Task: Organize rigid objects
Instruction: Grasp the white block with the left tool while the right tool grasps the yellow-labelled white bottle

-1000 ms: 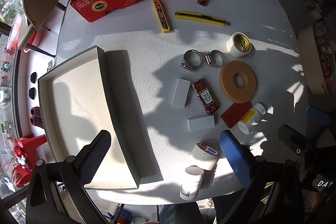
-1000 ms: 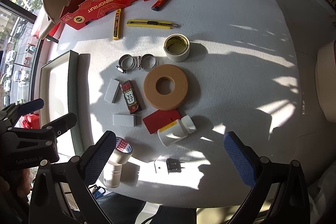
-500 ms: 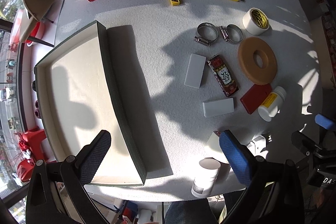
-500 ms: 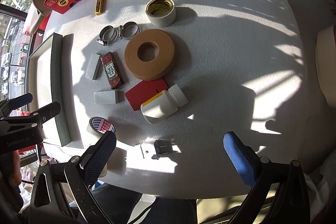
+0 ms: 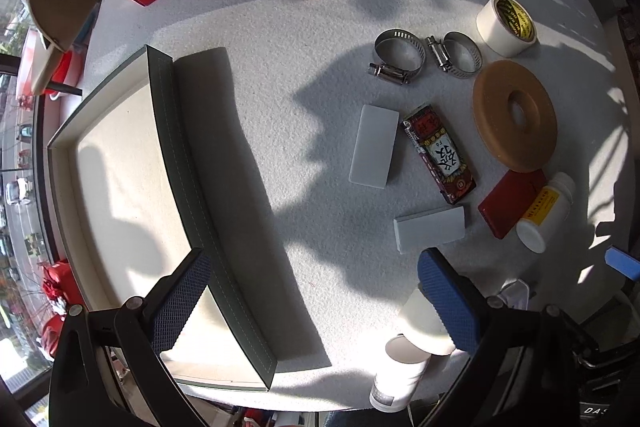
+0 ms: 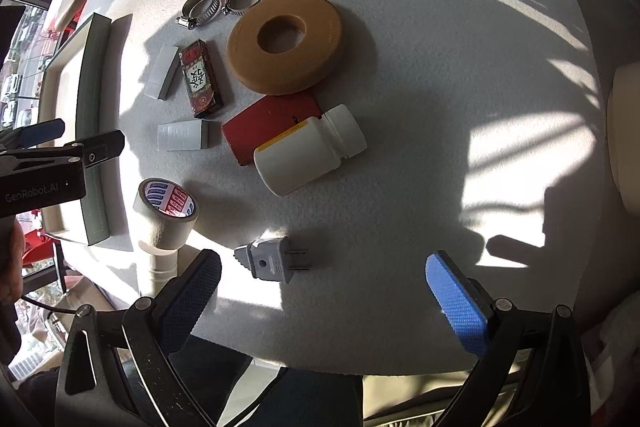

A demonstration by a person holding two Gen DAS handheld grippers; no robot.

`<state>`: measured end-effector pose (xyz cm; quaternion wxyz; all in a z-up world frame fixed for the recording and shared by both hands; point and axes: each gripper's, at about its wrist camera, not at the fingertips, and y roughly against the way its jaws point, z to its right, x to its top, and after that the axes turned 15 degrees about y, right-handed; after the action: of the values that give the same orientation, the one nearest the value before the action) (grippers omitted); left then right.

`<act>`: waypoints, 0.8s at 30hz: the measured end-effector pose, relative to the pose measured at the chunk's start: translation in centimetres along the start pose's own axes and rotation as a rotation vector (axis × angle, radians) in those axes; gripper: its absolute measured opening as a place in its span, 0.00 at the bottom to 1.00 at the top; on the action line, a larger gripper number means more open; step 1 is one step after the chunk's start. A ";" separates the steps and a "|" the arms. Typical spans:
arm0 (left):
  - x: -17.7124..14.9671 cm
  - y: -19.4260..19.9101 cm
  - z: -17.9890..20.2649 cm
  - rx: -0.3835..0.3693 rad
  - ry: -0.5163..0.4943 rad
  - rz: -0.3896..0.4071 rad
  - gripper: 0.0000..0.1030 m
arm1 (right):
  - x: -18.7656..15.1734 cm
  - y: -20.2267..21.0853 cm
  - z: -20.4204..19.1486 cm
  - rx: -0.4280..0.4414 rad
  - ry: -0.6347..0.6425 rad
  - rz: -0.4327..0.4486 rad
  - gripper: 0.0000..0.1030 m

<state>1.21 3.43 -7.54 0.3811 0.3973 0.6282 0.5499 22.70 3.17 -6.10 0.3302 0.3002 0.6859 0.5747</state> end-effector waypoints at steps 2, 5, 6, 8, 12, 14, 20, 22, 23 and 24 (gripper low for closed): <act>1.2 -0.7 0.1 0.009 -0.003 0.022 1.00 | 0.6 -0.4 0.1 -0.011 0.023 0.005 1.00; 2.3 -1.5 0.5 0.020 -0.013 0.045 1.00 | 1.5 -0.4 0.2 -0.015 0.040 0.024 1.00; 2.5 -1.8 0.7 0.027 -0.020 0.053 1.00 | 1.8 -0.4 0.3 -0.019 0.045 0.031 1.00; 2.9 -2.3 1.0 0.031 -0.034 0.056 1.00 | 2.5 -0.3 0.5 -0.036 0.059 0.042 1.00; 3.6 -3.3 1.6 0.024 -0.058 0.069 1.00 | 3.8 -0.4 0.4 -0.041 0.116 0.055 1.00; 3.9 -4.0 1.8 0.032 -0.063 0.074 1.00 | 4.3 -0.7 0.1 -0.045 0.167 0.053 1.00; 5.1 -5.6 0.8 0.029 -0.053 0.085 1.00 | 7.0 -2.0 -0.2 -0.077 0.235 0.020 1.00; 6.0 -6.0 -0.3 0.035 -0.051 0.103 1.00 | 7.5 -2.3 -0.1 -0.081 0.246 0.010 1.00; 6.3 -5.6 -0.8 0.052 -0.049 0.124 1.00 | 7.8 -2.4 0.0 -0.090 0.250 0.007 1.00; 6.6 -5.6 -1.3 0.056 -0.043 0.132 1.00 | 8.0 -2.5 0.3 -0.101 0.248 0.005 1.00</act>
<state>-3.04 8.53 -13.23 0.3460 0.4602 0.6074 0.5474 18.06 9.28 -9.50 0.2562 0.2118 0.6909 0.6420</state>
